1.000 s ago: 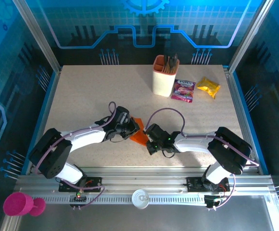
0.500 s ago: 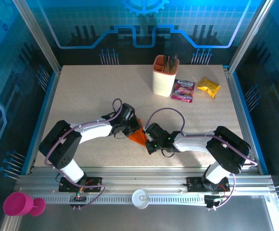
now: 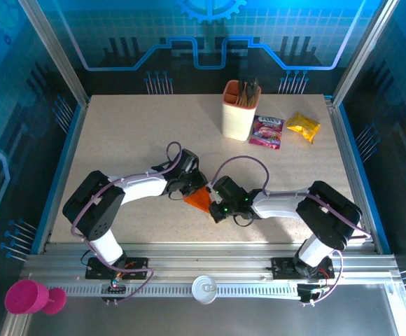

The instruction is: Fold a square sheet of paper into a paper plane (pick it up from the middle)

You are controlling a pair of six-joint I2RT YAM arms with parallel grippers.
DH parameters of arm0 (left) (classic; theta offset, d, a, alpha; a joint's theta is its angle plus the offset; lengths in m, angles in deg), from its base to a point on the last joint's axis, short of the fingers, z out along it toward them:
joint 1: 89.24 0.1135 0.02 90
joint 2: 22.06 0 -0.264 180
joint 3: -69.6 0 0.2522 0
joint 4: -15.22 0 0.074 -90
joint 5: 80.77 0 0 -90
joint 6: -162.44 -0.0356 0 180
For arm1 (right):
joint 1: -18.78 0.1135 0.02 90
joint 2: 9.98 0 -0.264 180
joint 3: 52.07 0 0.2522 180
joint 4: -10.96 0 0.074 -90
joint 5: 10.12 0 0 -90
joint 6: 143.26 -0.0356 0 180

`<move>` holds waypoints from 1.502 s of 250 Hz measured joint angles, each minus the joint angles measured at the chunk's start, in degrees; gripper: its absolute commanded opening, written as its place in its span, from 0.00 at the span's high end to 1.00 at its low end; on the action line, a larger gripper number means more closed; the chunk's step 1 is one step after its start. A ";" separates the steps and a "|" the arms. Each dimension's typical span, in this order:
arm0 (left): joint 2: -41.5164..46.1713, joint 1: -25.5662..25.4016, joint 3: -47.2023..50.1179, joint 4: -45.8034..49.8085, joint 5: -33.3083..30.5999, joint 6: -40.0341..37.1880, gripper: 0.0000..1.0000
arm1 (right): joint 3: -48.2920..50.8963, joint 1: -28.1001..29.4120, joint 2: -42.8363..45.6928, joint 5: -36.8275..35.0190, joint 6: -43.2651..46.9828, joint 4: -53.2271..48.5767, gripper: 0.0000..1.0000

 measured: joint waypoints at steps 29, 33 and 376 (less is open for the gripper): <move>0.11 0.09 -0.79 0.37 0.00 -2.08 0.65 | -0.39 -0.02 -0.42 0.48 0.00 -0.02 1.00; 0.15 0.11 -0.79 0.37 -0.02 -1.99 0.64 | -0.44 -0.02 -0.48 0.52 -0.02 0.00 1.00; 12.04 -2.27 23.98 -22.34 4.44 -15.63 1.00 | -1.95 -3.34 -3.67 10.27 -0.59 1.97 1.00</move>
